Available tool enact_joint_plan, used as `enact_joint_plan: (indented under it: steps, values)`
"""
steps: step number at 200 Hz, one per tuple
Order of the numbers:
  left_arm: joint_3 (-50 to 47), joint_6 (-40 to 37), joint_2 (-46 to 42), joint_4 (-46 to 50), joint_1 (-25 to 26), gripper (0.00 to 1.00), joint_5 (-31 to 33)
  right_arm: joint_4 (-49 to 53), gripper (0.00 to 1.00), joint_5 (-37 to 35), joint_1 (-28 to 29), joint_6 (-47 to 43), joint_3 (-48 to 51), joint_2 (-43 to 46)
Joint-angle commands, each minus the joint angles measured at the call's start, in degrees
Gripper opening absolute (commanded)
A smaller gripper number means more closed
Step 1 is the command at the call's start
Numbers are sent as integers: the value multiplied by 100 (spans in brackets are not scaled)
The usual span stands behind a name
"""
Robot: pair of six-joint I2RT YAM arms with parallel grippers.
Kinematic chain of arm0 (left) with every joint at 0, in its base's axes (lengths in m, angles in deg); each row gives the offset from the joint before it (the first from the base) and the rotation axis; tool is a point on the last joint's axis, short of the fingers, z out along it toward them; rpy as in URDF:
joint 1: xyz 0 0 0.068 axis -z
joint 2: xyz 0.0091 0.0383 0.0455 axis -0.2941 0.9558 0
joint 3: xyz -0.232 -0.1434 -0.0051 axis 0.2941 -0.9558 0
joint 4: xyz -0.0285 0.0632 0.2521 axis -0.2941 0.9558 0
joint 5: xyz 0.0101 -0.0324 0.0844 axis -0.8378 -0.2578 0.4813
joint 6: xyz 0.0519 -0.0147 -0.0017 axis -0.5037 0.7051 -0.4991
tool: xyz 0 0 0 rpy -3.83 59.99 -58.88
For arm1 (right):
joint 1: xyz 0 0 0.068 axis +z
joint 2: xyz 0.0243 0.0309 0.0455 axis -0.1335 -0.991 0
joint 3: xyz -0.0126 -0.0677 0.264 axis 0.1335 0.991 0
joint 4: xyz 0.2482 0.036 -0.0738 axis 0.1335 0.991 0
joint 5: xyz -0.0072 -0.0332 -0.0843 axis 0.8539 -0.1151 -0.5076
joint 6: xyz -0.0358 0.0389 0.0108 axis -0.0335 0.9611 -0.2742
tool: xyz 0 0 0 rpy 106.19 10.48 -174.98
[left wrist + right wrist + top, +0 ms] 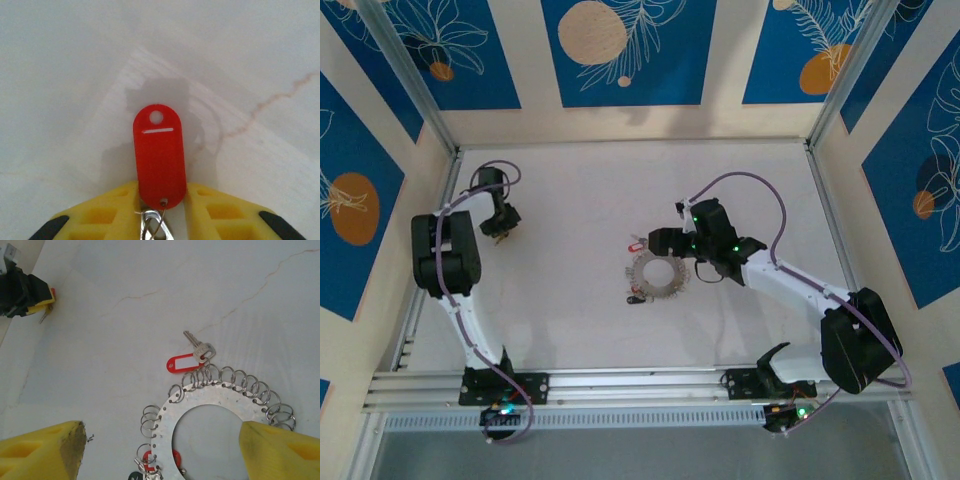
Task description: Put the keys on the keyring
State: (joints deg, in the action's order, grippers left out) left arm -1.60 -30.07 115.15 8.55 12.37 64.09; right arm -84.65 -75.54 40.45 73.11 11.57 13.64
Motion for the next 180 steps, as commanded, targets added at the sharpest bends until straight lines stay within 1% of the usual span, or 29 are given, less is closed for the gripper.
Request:
enact_joint_plan:
  steps: [1,25,36,52,73,87,114,131,146,158,180]
  values:
    - [-419,0,-44,446,487,25,-954,-213,81,-109,93,189,57,-46]
    - [-912,197,-443,175,953,25,-1103,-286,81,-184,124,273,107,-119]
    - [-1113,229,-583,60,1300,25,-1153,-372,81,-214,124,329,158,-149]
    - [-1287,190,-686,118,1847,25,-1019,-449,81,-215,116,331,185,-204]
    - [-1725,258,-870,-66,2404,25,-1235,-195,81,-278,115,253,120,-217]
    - [-1998,335,-1084,-73,2750,25,-1238,-38,81,-388,115,235,206,-122]
    - [-2563,472,-1786,-49,3457,26,-1218,105,81,-443,1,187,532,206]
    - [-2726,499,-2161,166,3845,27,-1175,195,82,-471,-107,182,727,439]
    - [-2788,515,-2484,400,4049,28,-1074,137,82,-387,-276,185,939,602]
    - [-2824,526,-2802,568,4085,31,-936,180,82,-209,-462,200,993,652]
    - [-2601,346,-3287,901,4085,41,-409,475,82,-105,-663,217,958,684]
